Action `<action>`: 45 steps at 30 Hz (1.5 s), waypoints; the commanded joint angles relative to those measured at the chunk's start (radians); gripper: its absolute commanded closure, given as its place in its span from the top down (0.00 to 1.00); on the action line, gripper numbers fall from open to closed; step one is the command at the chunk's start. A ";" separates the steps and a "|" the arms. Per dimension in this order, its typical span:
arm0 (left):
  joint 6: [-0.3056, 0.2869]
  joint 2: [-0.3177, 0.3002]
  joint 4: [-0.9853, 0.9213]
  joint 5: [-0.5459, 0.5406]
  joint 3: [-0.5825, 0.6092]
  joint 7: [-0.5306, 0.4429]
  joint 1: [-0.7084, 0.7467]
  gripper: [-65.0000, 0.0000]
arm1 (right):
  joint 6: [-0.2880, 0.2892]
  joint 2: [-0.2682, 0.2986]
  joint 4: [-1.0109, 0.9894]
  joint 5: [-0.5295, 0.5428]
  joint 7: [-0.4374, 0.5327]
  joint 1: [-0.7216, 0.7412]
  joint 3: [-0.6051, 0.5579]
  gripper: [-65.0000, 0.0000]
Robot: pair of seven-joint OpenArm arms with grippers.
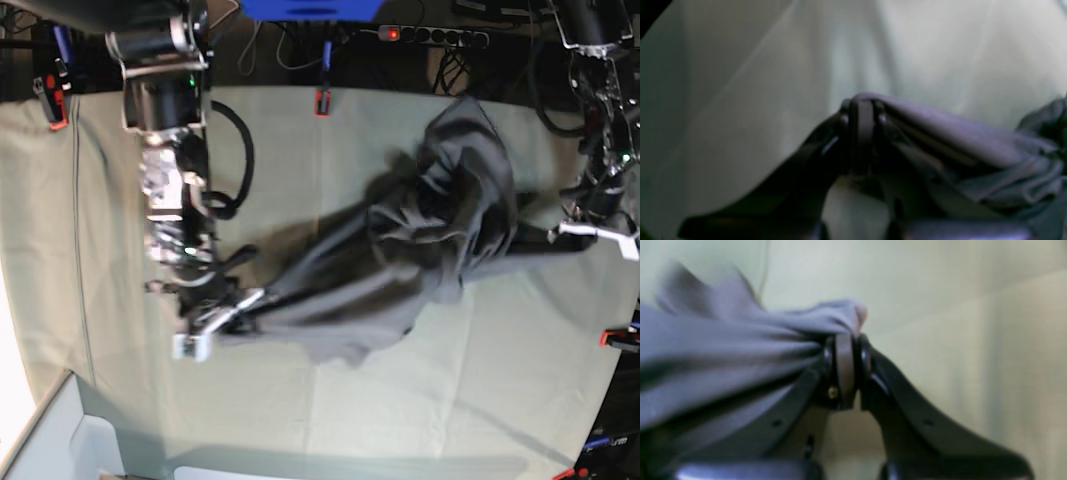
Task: Layout the t-shirt on the table in an organized manner, then fold the t-shirt properly
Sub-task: 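Reach the right gripper to the t-shirt edge and grasp it, then grasp another part of the t-shirt with the left gripper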
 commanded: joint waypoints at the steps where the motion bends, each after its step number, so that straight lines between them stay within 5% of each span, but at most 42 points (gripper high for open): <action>1: 0.014 -0.024 0.026 0.003 -0.011 -0.037 -0.021 0.00 | -0.002 -0.004 0.073 -0.006 0.037 0.016 0.015 0.00; 13: 0.014 -0.022 0.042 0.003 0.003 -0.037 -0.281 0.00 | -0.002 0.001 0.359 -0.006 0.037 -0.036 0.250 0.00; 21: 0.014 -0.022 -0.258 0.006 0.373 -0.045 -0.539 0.02 | -0.002 0.001 0.350 -0.006 0.037 -0.065 0.277 0.00; 24: 0.014 0.028 -0.451 0.005 0.503 -0.057 -0.660 0.14 | -0.002 0.001 0.327 -0.006 0.037 -0.066 0.276 0.00; 28: 0.014 0.090 -0.591 0.009 0.514 -0.115 -0.715 0.40 | -0.002 0.002 0.307 -0.010 0.037 -0.074 0.279 0.00; 32: 0.014 0.090 -0.594 0.005 0.520 -0.109 -0.710 0.68 | -0.002 0.021 0.286 -0.010 0.037 -0.074 0.277 0.00; 35: 0.014 0.065 -0.594 0.003 0.514 -0.108 -0.660 0.80 | -0.002 0.022 0.283 -0.010 0.037 -0.080 0.280 0.00; 40: 0.014 0.039 -0.594 0.002 0.512 -0.115 -0.528 0.74 | -0.002 0.037 0.283 -0.010 0.037 -0.103 0.277 0.00; 45: 0.014 0.044 -0.591 0.002 0.512 -0.115 -0.425 0.56 | -0.002 0.041 0.281 -0.010 0.037 -0.116 0.274 0.00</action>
